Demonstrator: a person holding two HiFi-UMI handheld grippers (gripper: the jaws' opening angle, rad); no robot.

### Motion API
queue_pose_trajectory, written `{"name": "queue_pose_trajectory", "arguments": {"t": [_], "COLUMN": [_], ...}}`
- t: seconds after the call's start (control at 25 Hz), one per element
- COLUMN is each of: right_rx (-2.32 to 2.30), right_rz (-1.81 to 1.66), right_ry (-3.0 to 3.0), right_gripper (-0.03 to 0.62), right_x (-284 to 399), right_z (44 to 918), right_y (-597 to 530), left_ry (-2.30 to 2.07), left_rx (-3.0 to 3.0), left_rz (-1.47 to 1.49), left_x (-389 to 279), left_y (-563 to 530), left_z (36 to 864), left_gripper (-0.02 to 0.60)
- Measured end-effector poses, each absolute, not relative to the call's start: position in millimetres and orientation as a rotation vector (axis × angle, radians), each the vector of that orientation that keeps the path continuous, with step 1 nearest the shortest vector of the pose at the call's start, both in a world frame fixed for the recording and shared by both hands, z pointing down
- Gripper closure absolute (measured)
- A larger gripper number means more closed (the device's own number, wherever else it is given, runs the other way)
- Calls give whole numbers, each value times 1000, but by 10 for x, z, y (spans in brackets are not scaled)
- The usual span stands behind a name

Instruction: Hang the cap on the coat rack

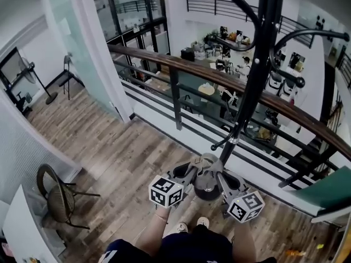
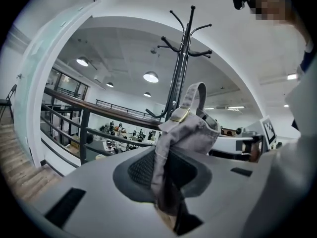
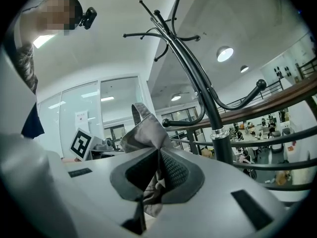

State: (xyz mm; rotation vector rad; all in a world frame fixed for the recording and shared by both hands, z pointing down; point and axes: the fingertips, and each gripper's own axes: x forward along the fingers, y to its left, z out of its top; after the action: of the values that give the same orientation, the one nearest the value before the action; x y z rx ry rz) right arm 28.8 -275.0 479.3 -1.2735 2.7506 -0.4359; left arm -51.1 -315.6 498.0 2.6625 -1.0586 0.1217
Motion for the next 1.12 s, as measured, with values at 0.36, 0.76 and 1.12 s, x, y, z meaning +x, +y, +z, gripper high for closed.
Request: {"name": "queue_pose_trajectory", "arguments": {"t": [0.36,0.76,1.12], "right_rx": [-1280,-1336,-1387], "right_rz": [-491,-562,-581], "right_ry": [2767,2765,2758], "right_gripper": [565,563,563], "right_x": [345,440,611], "right_z": [4879,5066,5181], "right_y": [-2996,-3261,-3425], "left_ry": [-1044,-1036,-1019], "left_rx": [2611,2557,2546], "left_rz": [155,211,234], "left_x": [-426,-311,-115], "left_y": [-3448,-3773,-3972], "left_z": [5103,5287,5405], "left_gripper": [517,517,517]}}
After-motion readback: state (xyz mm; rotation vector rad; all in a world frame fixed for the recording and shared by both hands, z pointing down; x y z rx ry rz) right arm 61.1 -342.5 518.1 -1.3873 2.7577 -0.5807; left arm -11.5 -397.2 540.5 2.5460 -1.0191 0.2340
